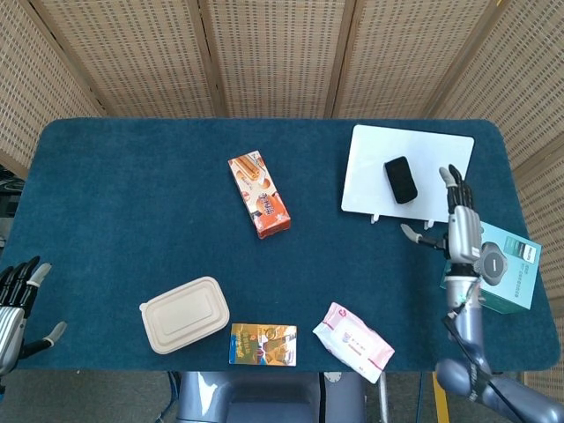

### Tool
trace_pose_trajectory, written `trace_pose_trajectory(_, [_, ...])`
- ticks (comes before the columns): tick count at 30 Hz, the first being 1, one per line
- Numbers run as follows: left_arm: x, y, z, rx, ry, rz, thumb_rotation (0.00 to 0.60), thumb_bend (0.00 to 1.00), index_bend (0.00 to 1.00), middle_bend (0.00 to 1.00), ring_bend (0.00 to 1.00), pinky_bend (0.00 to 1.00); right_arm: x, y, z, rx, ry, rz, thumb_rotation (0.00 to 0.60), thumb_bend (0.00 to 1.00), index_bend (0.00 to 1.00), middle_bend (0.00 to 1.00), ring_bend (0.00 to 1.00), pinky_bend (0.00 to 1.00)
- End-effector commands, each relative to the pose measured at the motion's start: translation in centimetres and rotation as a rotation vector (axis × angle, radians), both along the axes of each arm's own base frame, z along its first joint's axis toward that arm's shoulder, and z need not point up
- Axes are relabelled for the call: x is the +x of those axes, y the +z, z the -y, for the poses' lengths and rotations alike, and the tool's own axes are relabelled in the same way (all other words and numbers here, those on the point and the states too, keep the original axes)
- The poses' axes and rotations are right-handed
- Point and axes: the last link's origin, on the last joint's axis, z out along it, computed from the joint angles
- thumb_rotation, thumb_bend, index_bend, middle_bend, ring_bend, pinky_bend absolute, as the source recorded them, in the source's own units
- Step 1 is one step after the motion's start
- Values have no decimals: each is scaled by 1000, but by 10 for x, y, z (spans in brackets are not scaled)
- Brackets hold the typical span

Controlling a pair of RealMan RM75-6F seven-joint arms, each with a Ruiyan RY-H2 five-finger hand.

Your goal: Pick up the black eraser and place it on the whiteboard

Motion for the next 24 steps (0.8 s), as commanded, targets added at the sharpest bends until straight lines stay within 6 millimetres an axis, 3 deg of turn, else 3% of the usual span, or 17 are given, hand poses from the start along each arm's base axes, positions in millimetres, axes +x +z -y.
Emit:
trace_pose_trajectory(1, [1,1,1,1,-5,4,600,248,0,0,0,0,-11,16,-44,42,31,-103,600,53,0,0,0,0])
trace_pose_trajectory(10, [1,6,4,18,-12,5,600,247,0,0,0,0,-17,29,-97,107,147,-256,600,53,0,0,0,0])
trace_pose_trajectory(16, [-1,8,4,32,-10,-2,600,246,0,0,0,0,-24,41,-116,21,177,-419,600,53,0,0,0,0])
trace_pose_trajectory(24, [-5,11,3,51,11,-8,600,244,0,0,0,0,-25,42,-125,100,177,-539,600,52,0,0,0,0])
